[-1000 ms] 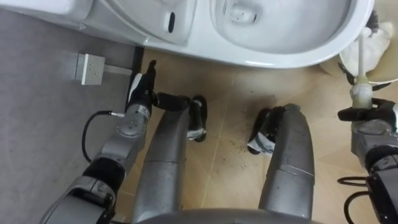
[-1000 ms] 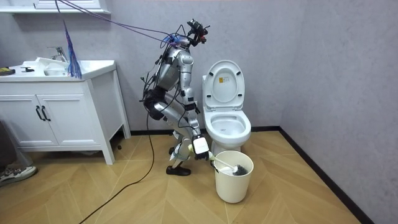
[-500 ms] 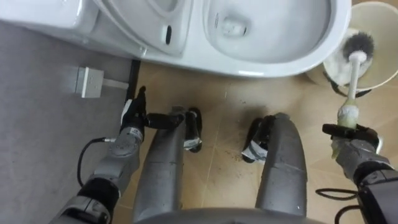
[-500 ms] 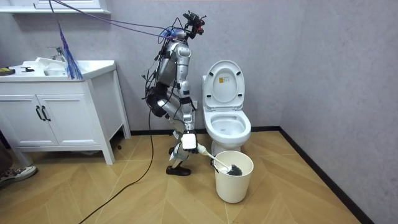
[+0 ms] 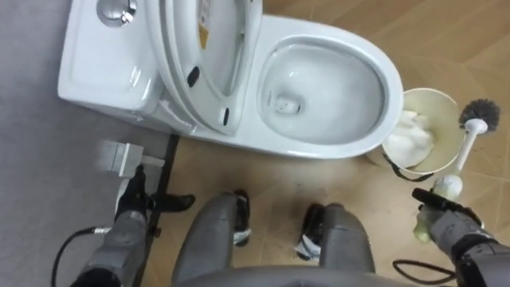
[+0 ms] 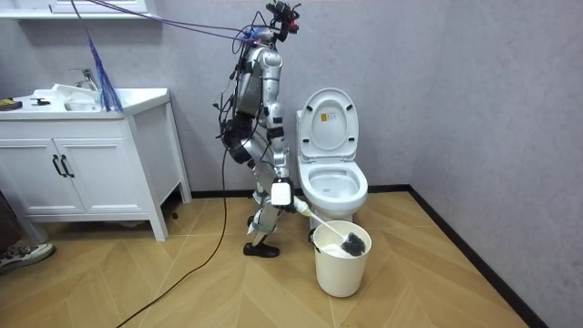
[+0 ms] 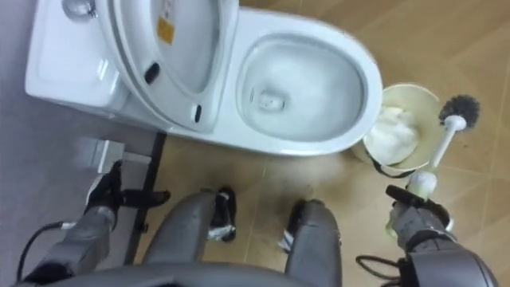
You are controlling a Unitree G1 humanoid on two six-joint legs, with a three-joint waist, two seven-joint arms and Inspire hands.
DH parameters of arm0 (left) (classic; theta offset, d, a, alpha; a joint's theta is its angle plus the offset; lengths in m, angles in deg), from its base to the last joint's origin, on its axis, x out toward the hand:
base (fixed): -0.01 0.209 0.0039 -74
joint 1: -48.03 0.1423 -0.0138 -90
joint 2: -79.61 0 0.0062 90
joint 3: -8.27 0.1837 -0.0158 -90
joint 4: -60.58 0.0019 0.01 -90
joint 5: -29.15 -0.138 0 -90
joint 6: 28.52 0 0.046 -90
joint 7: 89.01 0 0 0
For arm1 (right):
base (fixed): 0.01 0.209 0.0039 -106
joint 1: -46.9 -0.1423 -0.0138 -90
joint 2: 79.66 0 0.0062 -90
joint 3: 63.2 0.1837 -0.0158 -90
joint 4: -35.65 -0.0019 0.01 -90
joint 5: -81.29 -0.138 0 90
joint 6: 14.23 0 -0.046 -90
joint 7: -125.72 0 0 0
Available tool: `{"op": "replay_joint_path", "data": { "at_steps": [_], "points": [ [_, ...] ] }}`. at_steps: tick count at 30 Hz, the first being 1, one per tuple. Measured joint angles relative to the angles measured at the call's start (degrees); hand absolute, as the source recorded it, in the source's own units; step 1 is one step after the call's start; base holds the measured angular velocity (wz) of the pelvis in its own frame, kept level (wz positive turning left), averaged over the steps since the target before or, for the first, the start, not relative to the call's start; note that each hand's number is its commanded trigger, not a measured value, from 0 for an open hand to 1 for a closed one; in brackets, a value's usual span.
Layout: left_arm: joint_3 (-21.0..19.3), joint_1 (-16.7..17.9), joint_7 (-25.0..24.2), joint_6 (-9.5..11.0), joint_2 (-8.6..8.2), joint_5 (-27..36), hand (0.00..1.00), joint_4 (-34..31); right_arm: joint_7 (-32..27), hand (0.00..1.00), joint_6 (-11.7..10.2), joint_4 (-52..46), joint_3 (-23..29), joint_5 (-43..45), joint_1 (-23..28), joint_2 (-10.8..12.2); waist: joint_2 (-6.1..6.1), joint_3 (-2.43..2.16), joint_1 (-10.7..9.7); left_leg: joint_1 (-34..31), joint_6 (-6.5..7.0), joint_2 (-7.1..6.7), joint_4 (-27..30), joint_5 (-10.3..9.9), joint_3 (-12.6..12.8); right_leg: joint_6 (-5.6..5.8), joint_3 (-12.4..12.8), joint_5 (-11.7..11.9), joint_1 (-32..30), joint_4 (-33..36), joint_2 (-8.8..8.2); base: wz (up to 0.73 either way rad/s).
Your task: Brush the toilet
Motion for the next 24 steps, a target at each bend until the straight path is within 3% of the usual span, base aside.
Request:
{"op": "replay_joint_path", "data": {
  "at_steps": [5, 10, 13, 15, 18, 23, 24],
  "points": [
    [-5.6, 5.1, -0.1, 0.0, -0.16, -1.4, 0.0, 2.4, 0.0, 1.0, -0.1, -1.0, 3.2, -0.1, 4.9, 1.3, -0.76, -0.1, -0.4, 7.5, 0.02, -0.23, -4.3, 0.0, 0.0, 0.81, -0.5, 1.2, 8.0, -5.4, 0.57, 0.0],
    [-8.7, 9.5, -0.1, 0.0, -0.36, -2.0, 0.0, 2.2, -0.4, 1.0, -0.1, -5.0, 5.0, -0.1, 11.0, 2.3, -1.45, -0.42, -1.7, 15.0, -0.07, -0.13, -8.6, 0.1, -0.1, 1.39, -1.9, 2.8, 16.8, -12.2, 1.6, 0.0],
    [-12.6, 11.6, -0.1, 0.1, -1.21, -4.8, 0.0, 0.5, -0.9, 1.0, 0.0, -7.4, 5.9, 2.9, 13.7, 3.4, -2.84, -0.43, -1.0, 19.7, -0.07, -0.14, -11.2, 0.1, 0.7, 1.73, -1.1, 3.6, 21.1, -15.0, 2.09, -0.13],
    [-15.4, 12.7, 0.1, -0.1, -2.31, -5.4, 0.0, 0.4, -1.0, 1.0, 0.0, -8.9, 6.0, 6.4, 14.9, 3.6, -3.64, -0.64, -1.2, 22.9, -0.07, -0.26, -13.0, 0.1, 0.7, 2.07, -0.9, 4.0, 24.5, -17.1, 2.31, -0.08],
    [-15.4, 13.6, 0.1, -0.7, -2.37, -5.6, 0.0, -0.6, -1.9, 1.0, 0.2, -11.5, 6.2, 10.8, 16.1, 3.6, -4.11, -0.82, -1.3, 25.3, -0.07, -0.34, -14.4, 0.1, 0.7, 2.28, -1.6, 4.6, 27.3, -18.9, 2.46, 0.04],
    [-17.5, 14.1, 0.5, -1.3, -2.77, -9.2, 0.0, -0.5, -2.1, 1.0, 0.1, -14.2, 6.4, 21.8, 16.3, 3.6, -3.89, -0.8, -1.2, 28.0, -0.13, -0.33, -15.4, 0.1, -0.6, 2.54, -3.7, 5.9, 31.4, -22.6, 3.15, 0.09],
    [-17.6, 14.5, 1.0, -1.6, -2.79, -10.2, 0.0, -1.4, -2.4, 1.0, 0.3, -15.9, 6.4, 25.1, 16.6, 3.6, -3.97, -1.02, -0.8, 28.1, -0.16, -0.35, -15.5, 0.2, -0.7, 2.54, -3.8, 5.9, 31.5, -22.6, 3.17, 0.1]
  ]
}}
